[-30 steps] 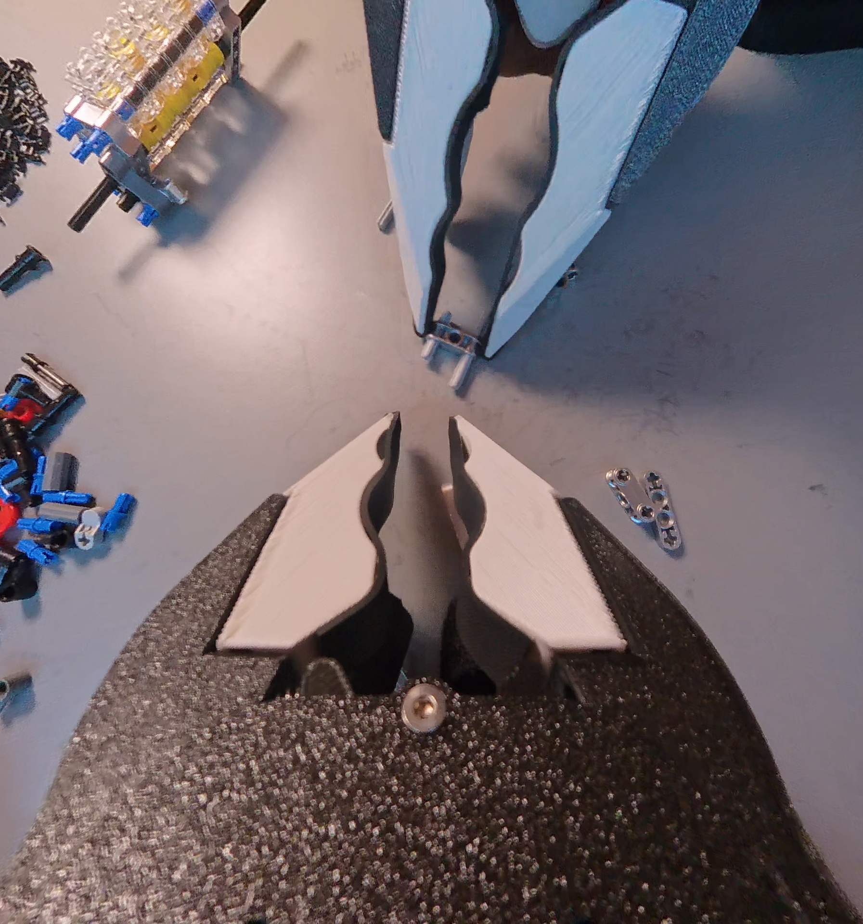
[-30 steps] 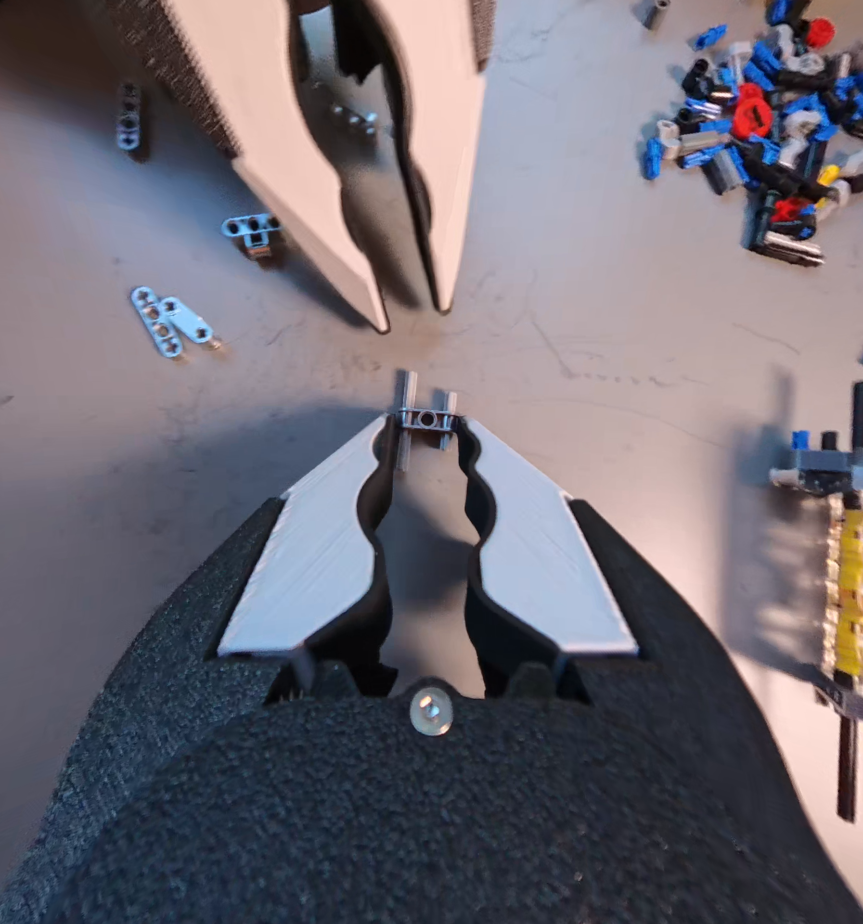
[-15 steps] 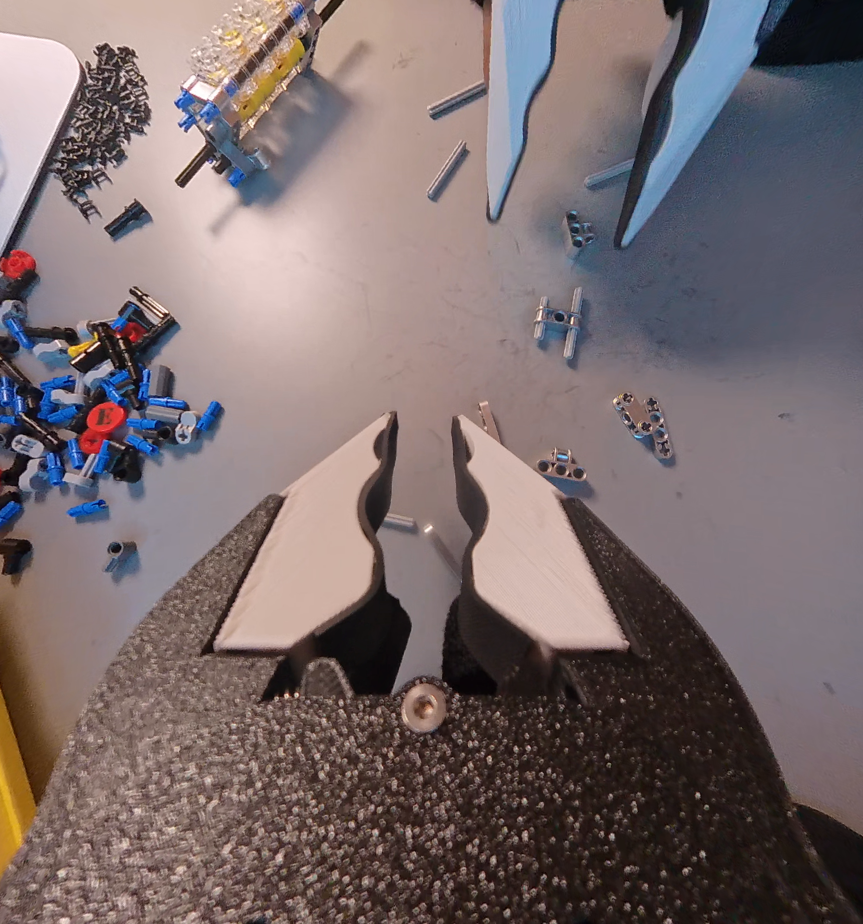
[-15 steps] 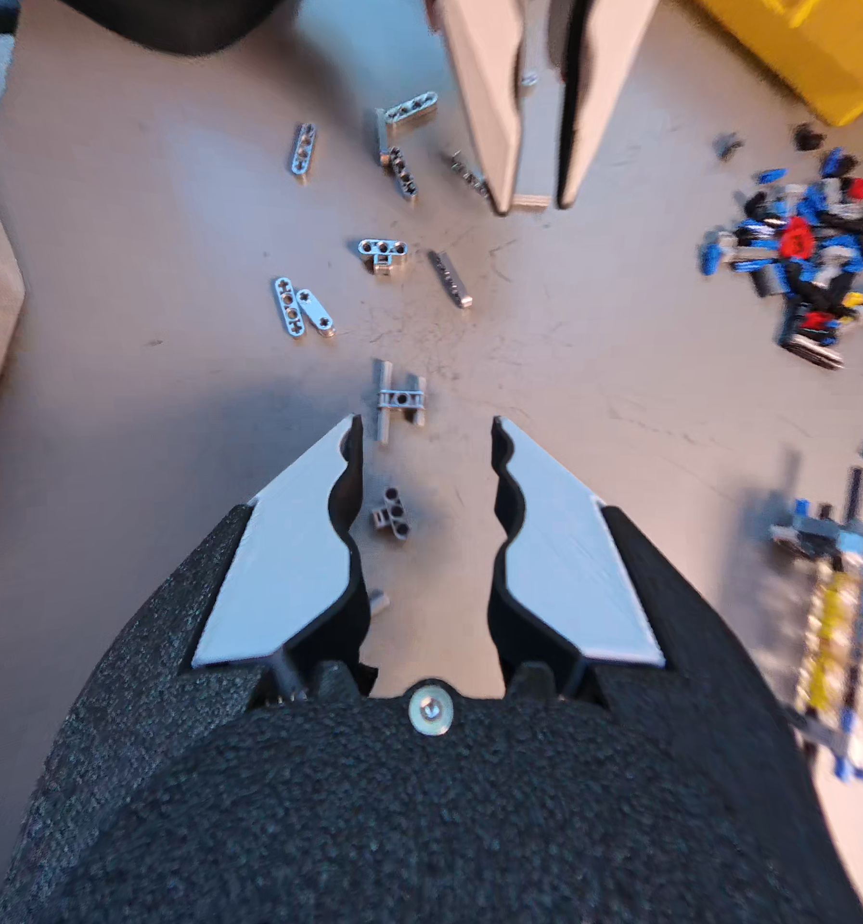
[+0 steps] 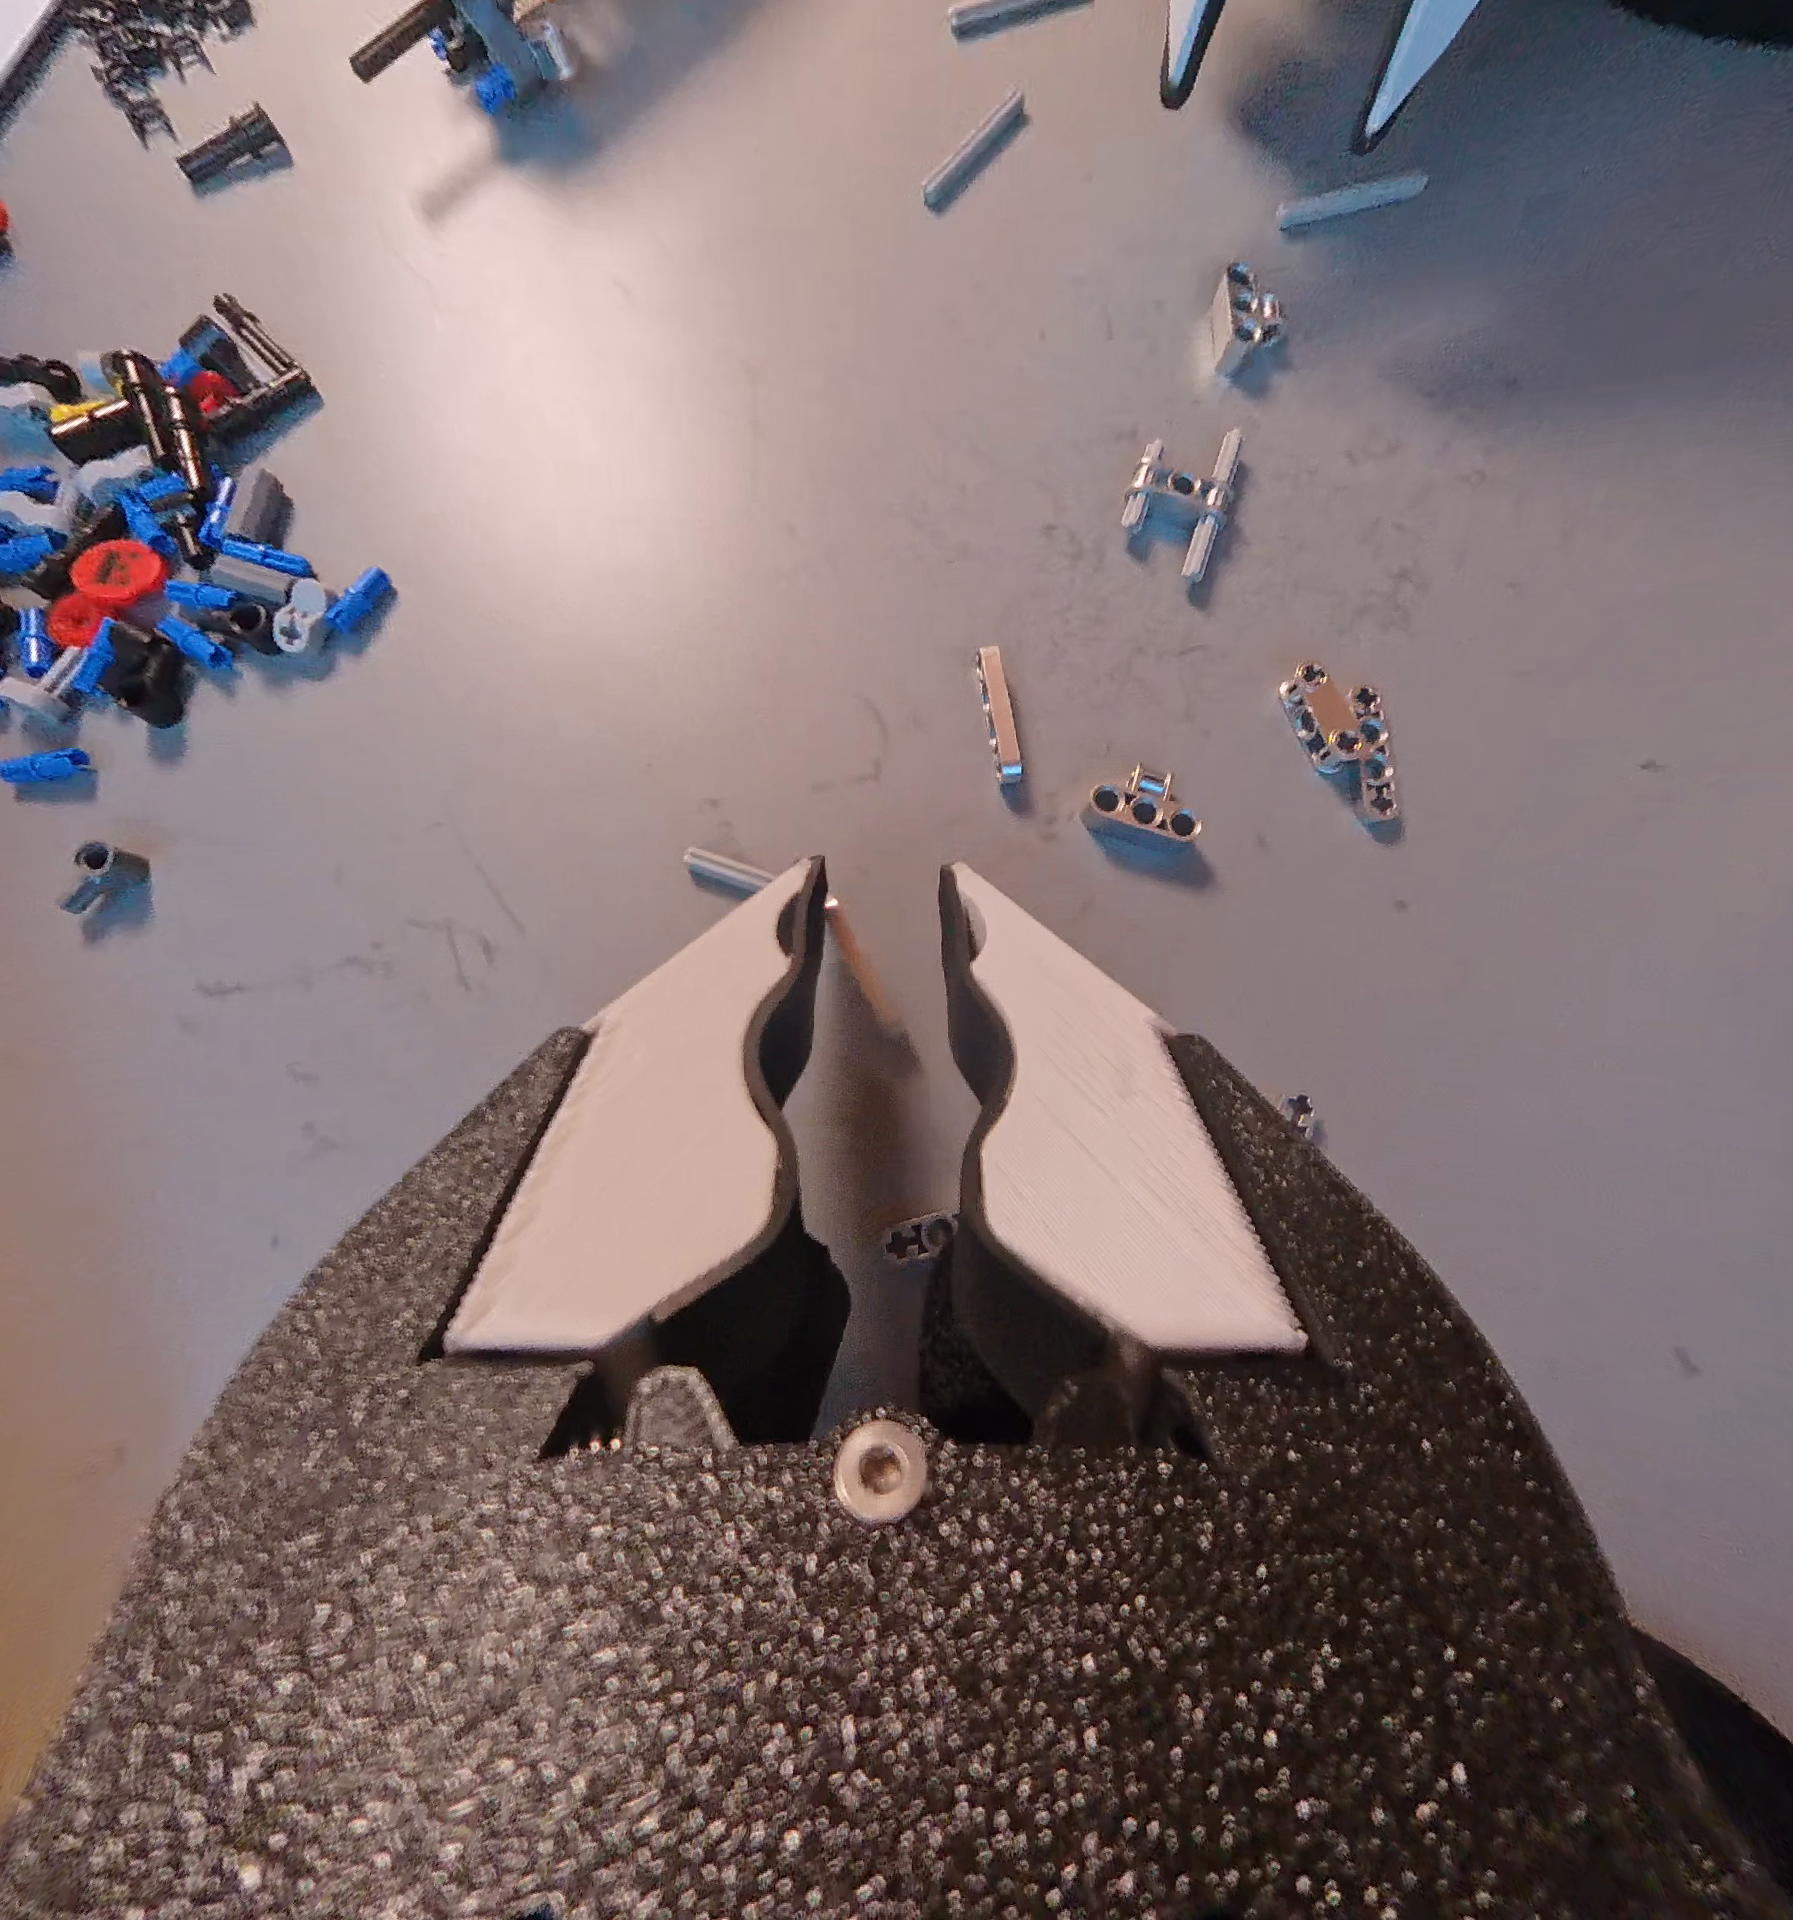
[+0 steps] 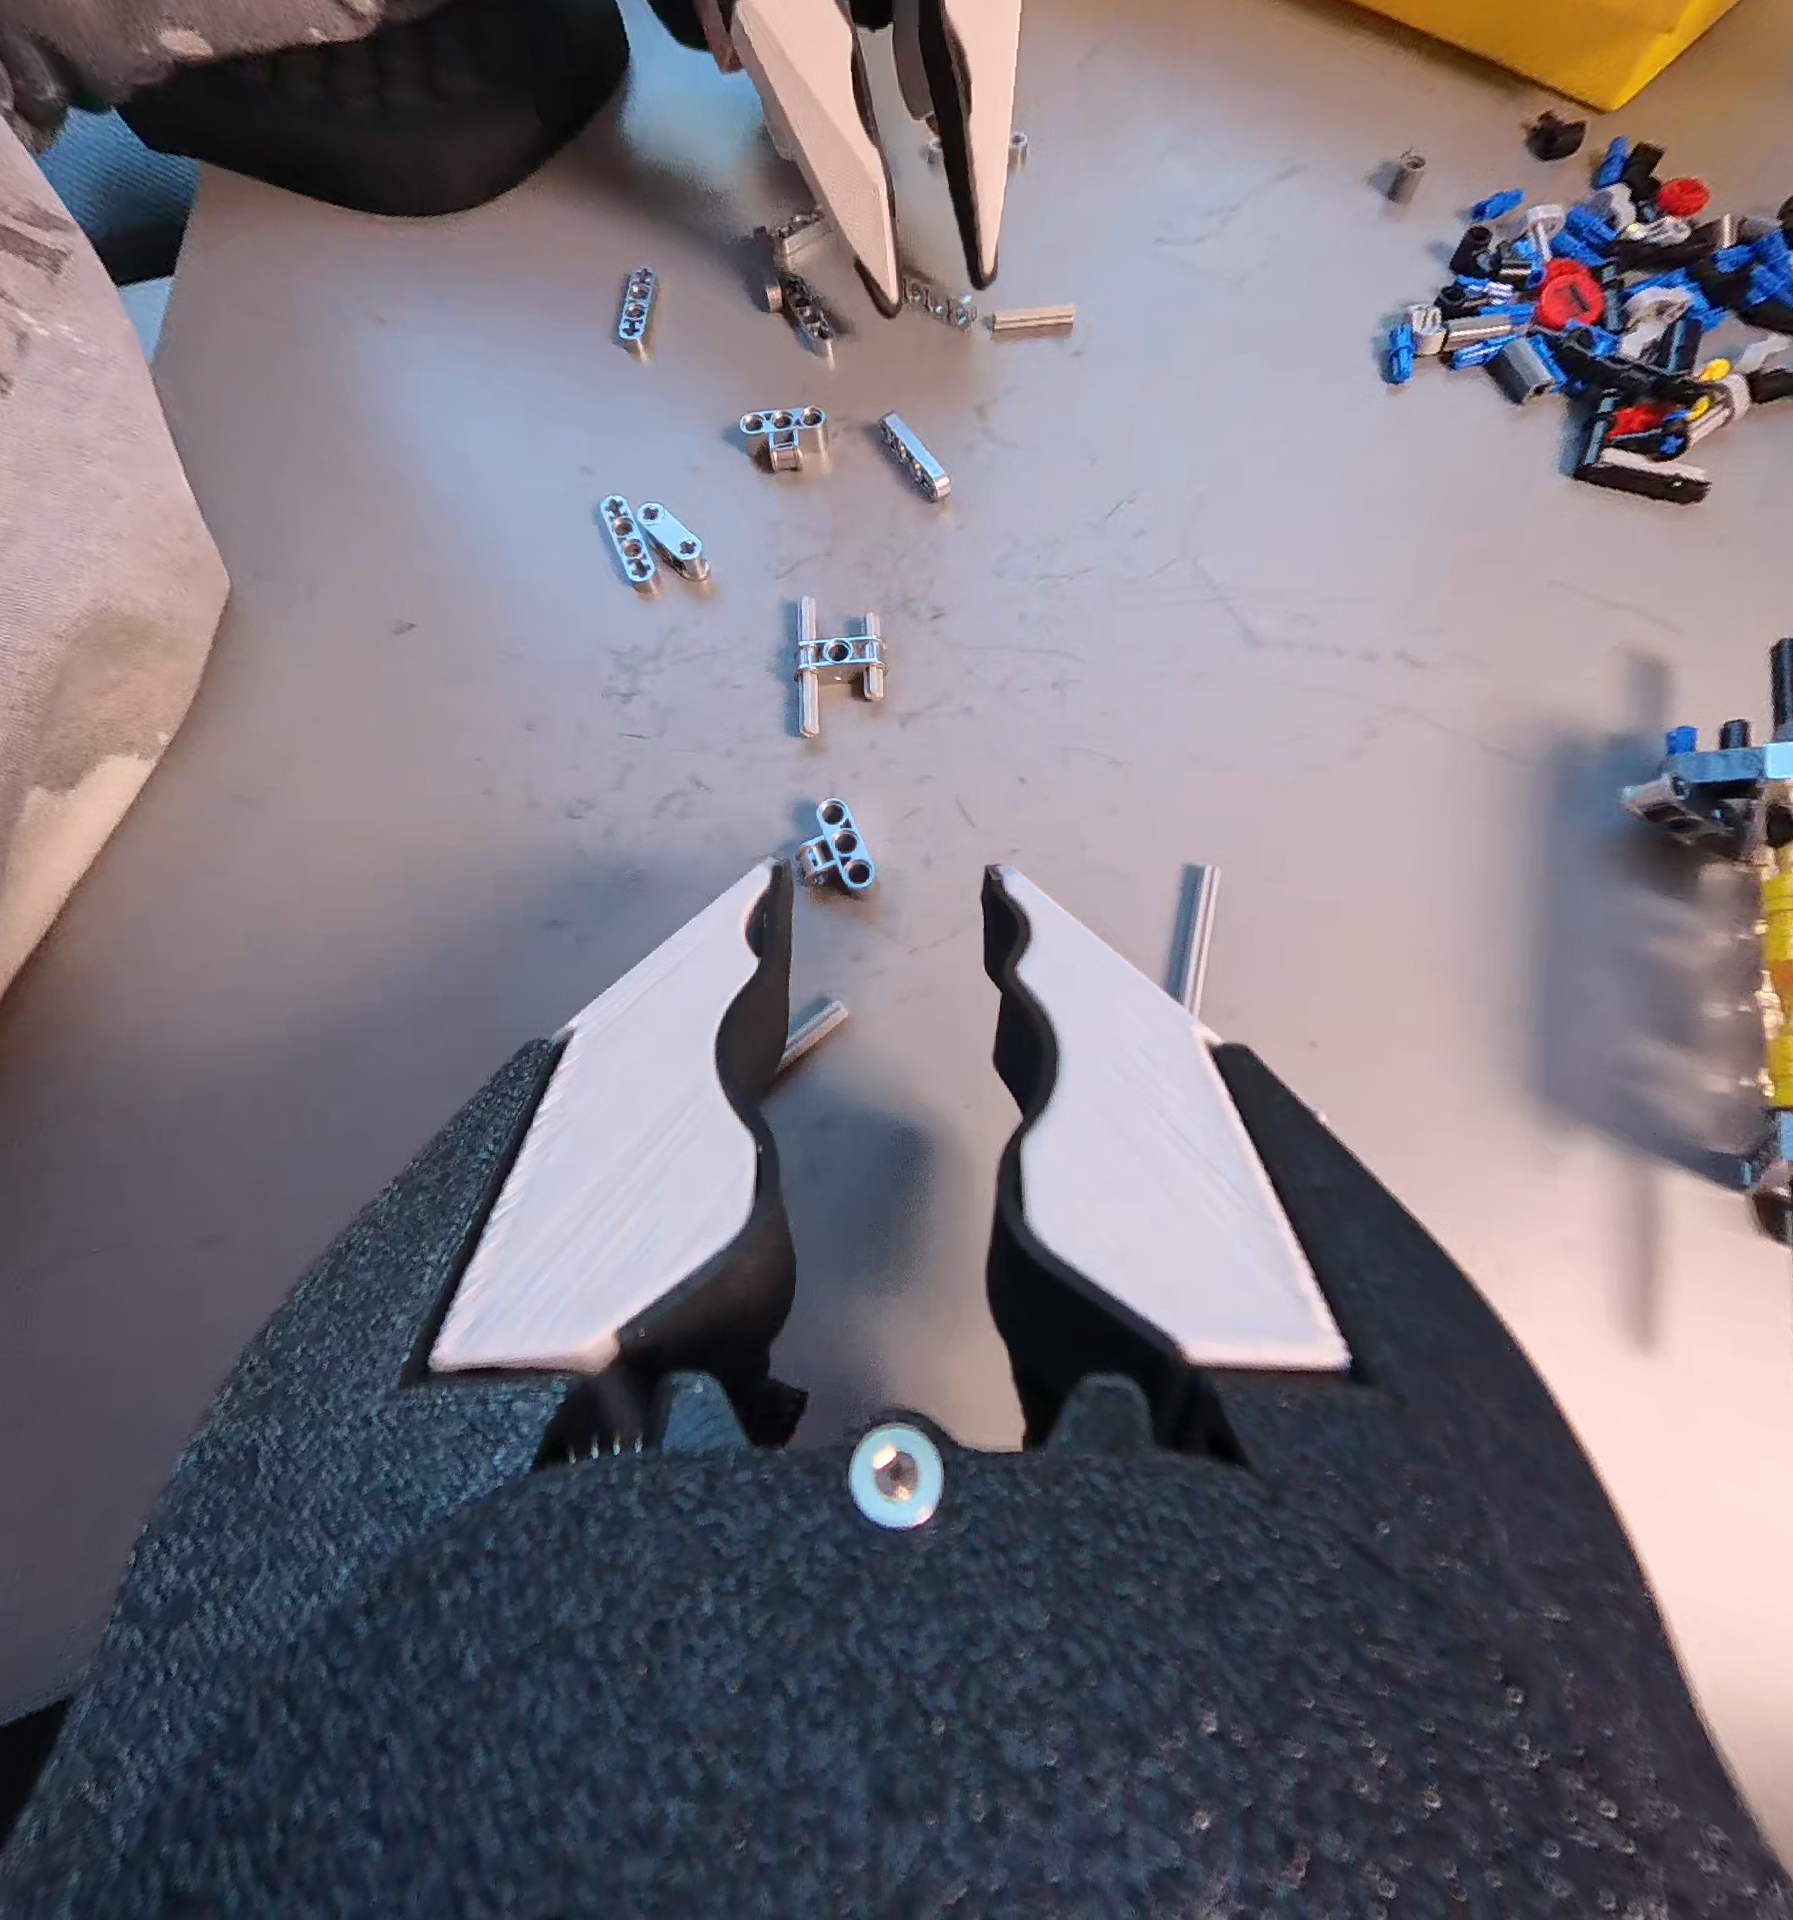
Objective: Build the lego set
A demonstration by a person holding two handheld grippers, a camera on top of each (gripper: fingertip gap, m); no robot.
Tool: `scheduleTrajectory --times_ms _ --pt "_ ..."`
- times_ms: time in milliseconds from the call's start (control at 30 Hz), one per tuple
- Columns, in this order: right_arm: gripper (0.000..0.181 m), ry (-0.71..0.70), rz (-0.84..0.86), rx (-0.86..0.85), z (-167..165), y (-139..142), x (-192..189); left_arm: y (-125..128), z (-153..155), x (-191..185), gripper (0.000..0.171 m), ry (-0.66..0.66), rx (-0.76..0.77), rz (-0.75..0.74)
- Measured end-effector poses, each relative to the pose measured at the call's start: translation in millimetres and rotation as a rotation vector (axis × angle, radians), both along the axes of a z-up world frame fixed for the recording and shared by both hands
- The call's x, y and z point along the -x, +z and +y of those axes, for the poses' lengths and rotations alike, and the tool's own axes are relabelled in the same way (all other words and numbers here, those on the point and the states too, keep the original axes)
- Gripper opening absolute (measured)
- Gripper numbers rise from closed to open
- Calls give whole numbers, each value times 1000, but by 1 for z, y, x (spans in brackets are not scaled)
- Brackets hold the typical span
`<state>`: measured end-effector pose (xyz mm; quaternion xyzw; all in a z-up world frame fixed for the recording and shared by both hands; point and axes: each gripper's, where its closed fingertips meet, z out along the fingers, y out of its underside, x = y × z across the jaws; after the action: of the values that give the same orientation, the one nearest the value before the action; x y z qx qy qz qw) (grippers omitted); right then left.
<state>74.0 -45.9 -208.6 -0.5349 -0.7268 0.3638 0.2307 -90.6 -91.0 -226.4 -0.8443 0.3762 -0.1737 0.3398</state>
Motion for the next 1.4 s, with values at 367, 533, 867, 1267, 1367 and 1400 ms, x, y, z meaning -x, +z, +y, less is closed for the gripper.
scheduleTrajectory --times_ms 367,533,867,1267,1367,1400 --pt "32 -48 19 2 11 -7 6 -9 -9 16 10 13 59 52" --pt "32 -60 32 -24 13 -6 7 -8 -3 15 2 41 53 18" --pt "35 -233 328 -107 44 46 23 67 11 -32 2 29 -49 -566" --pt "62 -141 554 -153 -19 76 73 125 12 -96 2 -66 193 -1215" --pt "60 -153 633 -234 -23 90 75 123 10 -101 2 -70 273 -1272" --pt "57 -157 651 -258 -24 94 75 122 9 -101 2 -77 302 -1292"
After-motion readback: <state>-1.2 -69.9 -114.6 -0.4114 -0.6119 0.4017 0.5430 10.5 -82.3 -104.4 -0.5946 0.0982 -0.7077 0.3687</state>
